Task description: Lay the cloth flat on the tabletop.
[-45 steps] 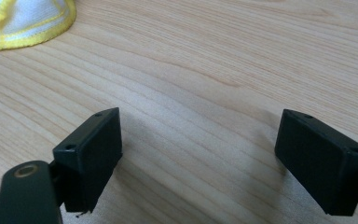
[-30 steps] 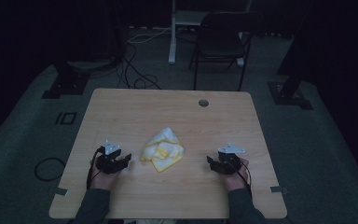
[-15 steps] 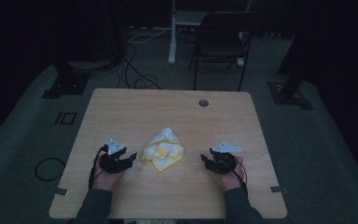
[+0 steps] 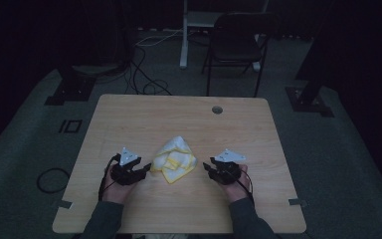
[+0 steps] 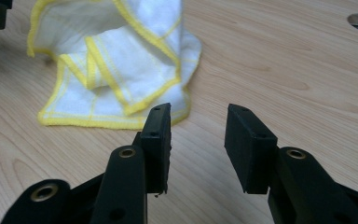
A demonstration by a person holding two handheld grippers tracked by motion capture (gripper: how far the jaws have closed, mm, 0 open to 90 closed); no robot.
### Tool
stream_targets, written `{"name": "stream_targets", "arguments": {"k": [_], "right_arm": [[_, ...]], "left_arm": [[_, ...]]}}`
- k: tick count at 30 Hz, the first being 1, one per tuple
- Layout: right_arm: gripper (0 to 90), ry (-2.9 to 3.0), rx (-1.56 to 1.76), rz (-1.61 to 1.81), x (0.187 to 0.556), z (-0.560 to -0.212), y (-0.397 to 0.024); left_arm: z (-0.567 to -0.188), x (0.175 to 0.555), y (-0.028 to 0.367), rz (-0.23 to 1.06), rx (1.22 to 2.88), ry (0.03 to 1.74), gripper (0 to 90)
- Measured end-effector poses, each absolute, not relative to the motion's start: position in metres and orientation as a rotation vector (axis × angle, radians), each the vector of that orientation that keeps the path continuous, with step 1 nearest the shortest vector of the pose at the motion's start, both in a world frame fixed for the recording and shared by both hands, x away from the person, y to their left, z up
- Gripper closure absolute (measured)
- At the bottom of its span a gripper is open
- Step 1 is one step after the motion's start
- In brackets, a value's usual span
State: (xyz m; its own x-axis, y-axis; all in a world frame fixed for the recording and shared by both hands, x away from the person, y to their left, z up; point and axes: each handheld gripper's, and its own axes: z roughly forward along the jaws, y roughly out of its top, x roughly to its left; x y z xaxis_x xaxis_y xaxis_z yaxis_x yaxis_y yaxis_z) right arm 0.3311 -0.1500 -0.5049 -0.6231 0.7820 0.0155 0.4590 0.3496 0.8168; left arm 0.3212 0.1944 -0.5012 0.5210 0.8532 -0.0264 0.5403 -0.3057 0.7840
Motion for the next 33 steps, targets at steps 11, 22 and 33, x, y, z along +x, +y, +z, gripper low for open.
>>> {"name": "stream_targets", "arguments": {"k": [11, 22, 33], "right_arm": [[61.3, 2.284, 1.065, 1.172, 0.335, -0.511, -0.130], [61.7, 2.308, 1.031, 1.170, 0.340, -0.513, -0.113], [56.8, 2.325, 1.040, 1.166, 0.346, -0.515, -0.104]], "left_arm": [[-0.505, 0.323, 0.186, 0.515, 2.014, 1.131, 47.1], [-0.506, 0.325, 0.180, 0.523, 2.025, 1.129, 45.7], [-0.504, 0.332, 0.184, 0.582, 2.060, 1.200, 83.8]]}}
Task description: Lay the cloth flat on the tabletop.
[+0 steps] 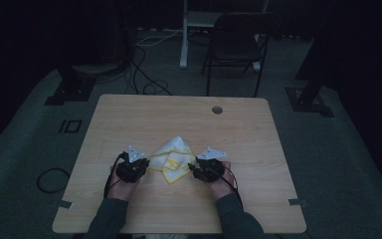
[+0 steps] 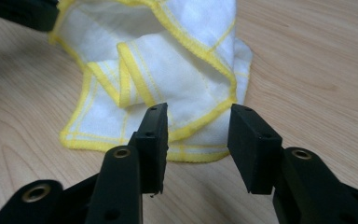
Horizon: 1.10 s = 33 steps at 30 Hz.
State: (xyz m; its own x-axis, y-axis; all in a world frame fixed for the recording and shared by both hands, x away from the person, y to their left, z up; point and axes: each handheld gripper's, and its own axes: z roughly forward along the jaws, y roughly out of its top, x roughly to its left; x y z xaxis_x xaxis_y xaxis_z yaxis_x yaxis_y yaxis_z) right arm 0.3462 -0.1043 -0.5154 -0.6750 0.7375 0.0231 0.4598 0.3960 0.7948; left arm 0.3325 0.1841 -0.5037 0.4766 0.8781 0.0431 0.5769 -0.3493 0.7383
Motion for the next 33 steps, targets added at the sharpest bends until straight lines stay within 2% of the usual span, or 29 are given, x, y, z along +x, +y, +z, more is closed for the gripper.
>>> {"name": "stream_targets", "arguments": {"k": [7, 11, 15, 17, 23, 24, 25, 28, 29, 30, 33], "right_arm": [[56.3, 2.348, 1.065, 1.175, 0.353, -0.521, -0.100], [56.5, 2.351, 1.084, 1.172, 0.356, -0.524, -0.098], [56.5, 2.351, 1.076, 1.169, 0.356, -0.524, -0.097], [56.4, 2.350, 1.079, 1.171, 0.356, -0.524, -0.098], [56.4, 2.349, 1.087, 1.171, 0.358, -0.524, -0.099], [56.4, 2.350, 1.087, 1.172, 0.358, -0.524, -0.099], [56.4, 2.351, 1.087, 1.171, 0.358, -0.524, -0.099], [56.4, 2.356, 1.087, 1.170, 0.358, -0.525, -0.099], [56.4, 2.356, 1.087, 1.171, 0.359, -0.525, -0.099], [56.4, 2.359, 1.084, 1.166, 0.359, -0.525, -0.098], [56.4, 2.361, 1.086, 1.164, 0.360, -0.526, -0.096]], "left_arm": [[-0.498, 0.335, 0.194, 0.604, 2.036, 1.224, 90.0], [-0.497, 0.335, 0.194, 0.608, 2.034, 1.227, 90.0], [-0.494, 0.332, 0.190, 0.597, 2.015, 1.181, 69.5], [-0.494, 0.331, 0.187, 0.589, 2.010, 1.161, 62.6], [-0.504, 0.340, 0.178, 0.567, 2.049, 1.167, 54.5], [-0.507, 0.342, 0.179, 0.562, 2.053, 1.184, 54.7], [-0.509, 0.344, 0.179, 0.561, 2.059, 1.196, 58.9], [-0.512, 0.347, 0.180, 0.561, 2.078, 1.216, 79.6], [-0.511, 0.348, 0.182, 0.565, 2.082, 1.225, 79.6], [-0.510, 0.348, 0.184, 0.570, 2.080, 1.222, 87.3], [-0.509, 0.349, 0.187, 0.573, 2.073, 1.232, 88.0]]}}
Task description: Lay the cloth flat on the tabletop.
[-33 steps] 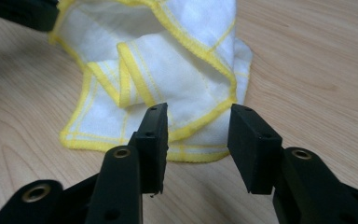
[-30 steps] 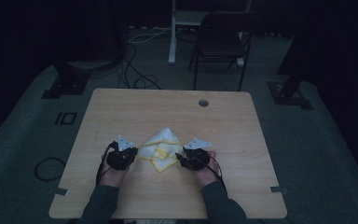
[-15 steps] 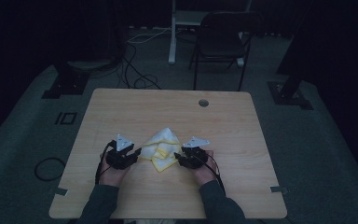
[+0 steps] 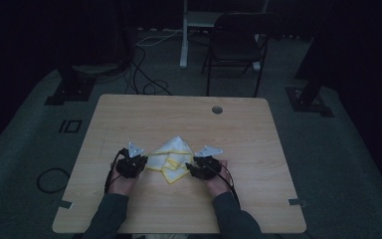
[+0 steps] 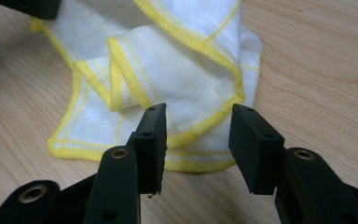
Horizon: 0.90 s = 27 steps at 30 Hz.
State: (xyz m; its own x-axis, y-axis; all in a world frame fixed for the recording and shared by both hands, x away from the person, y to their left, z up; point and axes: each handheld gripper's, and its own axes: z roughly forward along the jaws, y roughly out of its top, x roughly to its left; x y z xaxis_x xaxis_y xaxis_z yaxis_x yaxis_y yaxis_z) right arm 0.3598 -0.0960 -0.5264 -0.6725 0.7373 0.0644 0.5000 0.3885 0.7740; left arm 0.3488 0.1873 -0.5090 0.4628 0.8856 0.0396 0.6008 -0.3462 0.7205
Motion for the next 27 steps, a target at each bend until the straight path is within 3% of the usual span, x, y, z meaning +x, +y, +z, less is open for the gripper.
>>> {"name": "stream_targets", "arguments": {"k": [27], "right_arm": [[60.4, 2.413, 1.190, 1.107, 0.379, -0.537, -0.082]], "left_arm": [[-0.517, 0.354, 0.192, 0.594, 2.081, 1.283, 87.5]]}}
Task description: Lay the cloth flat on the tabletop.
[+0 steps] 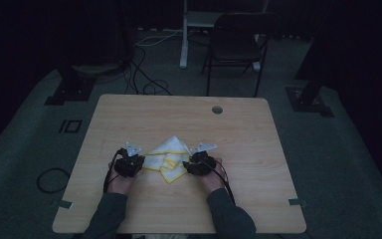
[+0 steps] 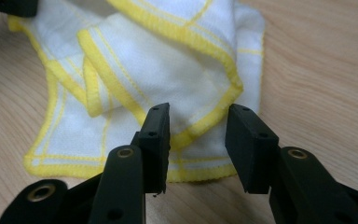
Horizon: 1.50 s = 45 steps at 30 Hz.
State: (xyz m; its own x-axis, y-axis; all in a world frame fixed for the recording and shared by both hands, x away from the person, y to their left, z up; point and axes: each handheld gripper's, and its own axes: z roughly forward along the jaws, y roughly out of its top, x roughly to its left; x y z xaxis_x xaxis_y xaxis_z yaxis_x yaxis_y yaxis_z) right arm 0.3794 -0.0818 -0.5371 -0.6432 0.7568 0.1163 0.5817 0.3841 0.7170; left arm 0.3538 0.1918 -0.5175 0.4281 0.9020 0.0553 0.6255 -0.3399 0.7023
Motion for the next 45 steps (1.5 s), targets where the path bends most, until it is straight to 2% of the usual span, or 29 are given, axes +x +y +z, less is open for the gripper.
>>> {"name": "stream_targets", "arguments": {"k": [3, 7, 9, 27, 40, 42, 45], "right_arm": [[64.4, 2.415, 1.200, 1.107, 0.381, -0.538, -0.081], [82.8, 2.399, 1.193, 1.108, 0.382, -0.536, -0.083], [87.8, 2.388, 1.185, 1.127, 0.381, -0.533, -0.085], [89.0, 2.222, 1.136, 1.128, 0.386, -0.489, -0.120], [89.0, 2.188, 1.162, 1.060, 0.398, -0.481, -0.136], [89.0, 2.186, 1.182, 1.044, 0.401, -0.484, -0.139], [89.0, 2.193, 1.214, 1.017, 0.406, -0.488, -0.144]], "left_arm": [[-0.517, 0.354, 0.191, 0.595, 2.083, 1.282, 87.6], [-0.515, 0.353, 0.191, 0.603, 2.081, 1.273, 87.7], [-0.513, 0.353, 0.192, 0.607, 2.076, 1.269, 87.7], [-0.489, 0.364, 0.189, 0.682, 2.079, 1.212, 88.0], [-0.472, 0.406, 0.163, 0.729, 2.089, 1.158, 87.4], [-0.474, 0.414, 0.159, 0.710, 2.090, 1.160, 83.8], [-0.478, 0.420, 0.154, 0.687, 2.101, 1.155, 73.4]]}}
